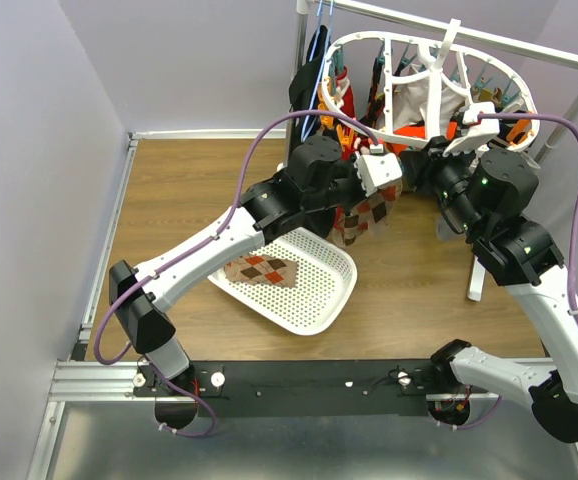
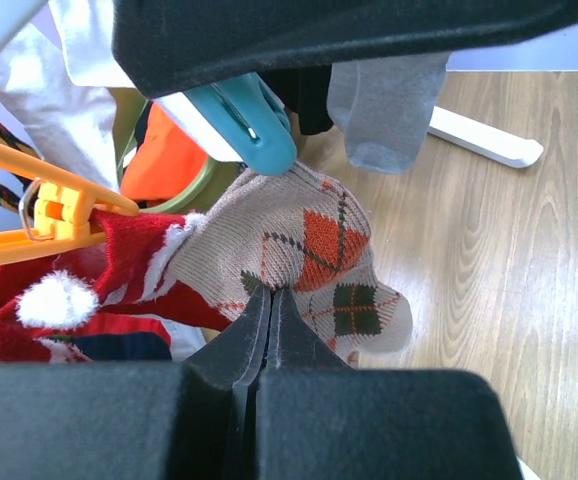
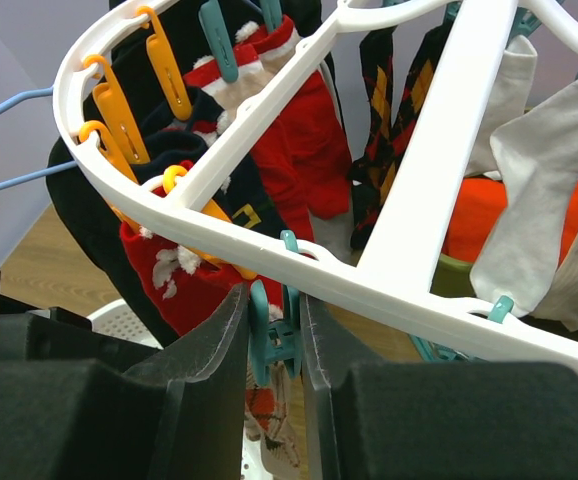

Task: Clip the socks to the hanger
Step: Clamp the sock onto the hanger.

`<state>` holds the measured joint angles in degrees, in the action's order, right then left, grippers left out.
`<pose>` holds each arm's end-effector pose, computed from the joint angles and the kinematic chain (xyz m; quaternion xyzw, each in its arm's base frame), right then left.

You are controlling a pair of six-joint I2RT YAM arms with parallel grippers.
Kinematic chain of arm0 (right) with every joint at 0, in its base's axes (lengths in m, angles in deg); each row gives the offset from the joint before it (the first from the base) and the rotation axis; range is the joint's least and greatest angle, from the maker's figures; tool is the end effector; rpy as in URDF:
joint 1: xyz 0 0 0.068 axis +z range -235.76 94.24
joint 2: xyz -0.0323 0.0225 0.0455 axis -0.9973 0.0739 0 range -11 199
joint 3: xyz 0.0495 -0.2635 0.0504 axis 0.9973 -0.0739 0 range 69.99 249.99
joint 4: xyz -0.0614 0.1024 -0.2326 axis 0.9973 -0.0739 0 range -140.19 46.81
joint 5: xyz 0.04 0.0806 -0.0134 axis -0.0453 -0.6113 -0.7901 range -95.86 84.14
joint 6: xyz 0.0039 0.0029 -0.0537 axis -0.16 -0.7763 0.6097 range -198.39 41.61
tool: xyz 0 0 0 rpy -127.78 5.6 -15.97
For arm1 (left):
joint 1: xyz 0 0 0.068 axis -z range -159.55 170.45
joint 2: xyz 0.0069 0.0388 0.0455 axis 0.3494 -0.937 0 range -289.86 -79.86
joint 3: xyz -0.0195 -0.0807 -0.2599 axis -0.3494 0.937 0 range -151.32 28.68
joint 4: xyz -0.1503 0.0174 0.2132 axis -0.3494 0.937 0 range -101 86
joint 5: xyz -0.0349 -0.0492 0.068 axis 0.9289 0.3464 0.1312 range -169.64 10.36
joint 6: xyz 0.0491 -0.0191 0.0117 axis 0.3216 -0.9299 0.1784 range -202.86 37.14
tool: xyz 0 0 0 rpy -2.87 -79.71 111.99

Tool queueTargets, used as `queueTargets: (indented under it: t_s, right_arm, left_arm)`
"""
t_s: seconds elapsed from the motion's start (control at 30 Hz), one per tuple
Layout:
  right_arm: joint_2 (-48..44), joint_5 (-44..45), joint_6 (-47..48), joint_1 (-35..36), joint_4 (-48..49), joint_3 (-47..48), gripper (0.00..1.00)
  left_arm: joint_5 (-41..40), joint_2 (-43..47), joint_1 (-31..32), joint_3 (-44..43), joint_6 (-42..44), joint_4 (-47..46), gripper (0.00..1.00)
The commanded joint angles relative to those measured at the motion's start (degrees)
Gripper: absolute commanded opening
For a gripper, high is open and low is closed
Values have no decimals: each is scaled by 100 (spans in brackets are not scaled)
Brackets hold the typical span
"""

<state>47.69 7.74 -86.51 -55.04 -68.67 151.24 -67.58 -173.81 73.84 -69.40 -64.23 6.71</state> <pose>0.1717 0.0921 0.4829 -0.0611 0.7218 0.1464 0.6737 0.2231 -0.3126 0.4288 0.5119 0.5939 -0.2624 0.5624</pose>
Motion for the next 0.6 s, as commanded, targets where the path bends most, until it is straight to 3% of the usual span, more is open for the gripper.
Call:
queueTargets:
  t_s: [0.0,0.57]
  right_arm:
    - [-25,-130,-32,-5,-45,-74,10]
    - [28,-165,-225,-5,174,-171,10]
  left_arm:
    - [-160,61,40,-308,-61,-84,0]
    - [-133,0,234,-325,-149,-286,0]
